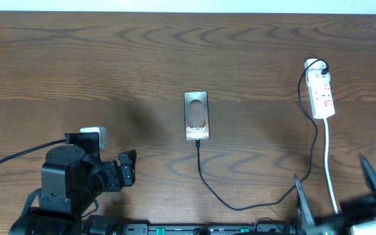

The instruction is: Plug charger to phone and switch on socket

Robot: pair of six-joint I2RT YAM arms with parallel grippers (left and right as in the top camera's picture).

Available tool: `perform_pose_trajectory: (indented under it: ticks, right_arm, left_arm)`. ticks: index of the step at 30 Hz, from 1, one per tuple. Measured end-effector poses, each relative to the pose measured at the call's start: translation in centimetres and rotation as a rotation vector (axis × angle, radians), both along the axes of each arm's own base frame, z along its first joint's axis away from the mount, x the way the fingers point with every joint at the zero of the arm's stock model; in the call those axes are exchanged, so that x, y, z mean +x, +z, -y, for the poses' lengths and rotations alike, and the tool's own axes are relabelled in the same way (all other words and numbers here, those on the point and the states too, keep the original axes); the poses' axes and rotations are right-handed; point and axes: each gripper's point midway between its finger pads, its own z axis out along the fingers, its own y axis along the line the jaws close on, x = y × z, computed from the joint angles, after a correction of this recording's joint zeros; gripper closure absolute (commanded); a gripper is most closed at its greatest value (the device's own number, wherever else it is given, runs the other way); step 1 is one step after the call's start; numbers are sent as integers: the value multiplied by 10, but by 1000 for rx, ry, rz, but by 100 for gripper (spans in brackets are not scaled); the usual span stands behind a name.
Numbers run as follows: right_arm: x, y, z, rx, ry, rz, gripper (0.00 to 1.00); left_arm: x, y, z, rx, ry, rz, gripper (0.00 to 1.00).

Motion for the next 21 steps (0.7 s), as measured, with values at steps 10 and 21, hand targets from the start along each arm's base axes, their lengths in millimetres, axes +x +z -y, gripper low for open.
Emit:
perform_pose_trajectory:
  ticks: [10,21]
  right_arm:
    - [87,-113,4,8,-34,-202,1]
    - [131,-214,37,199,-204,-425,1]
  left_arm:
    - [0,0,0,0,0,0,7]
    - [0,0,0,0,0,0,7]
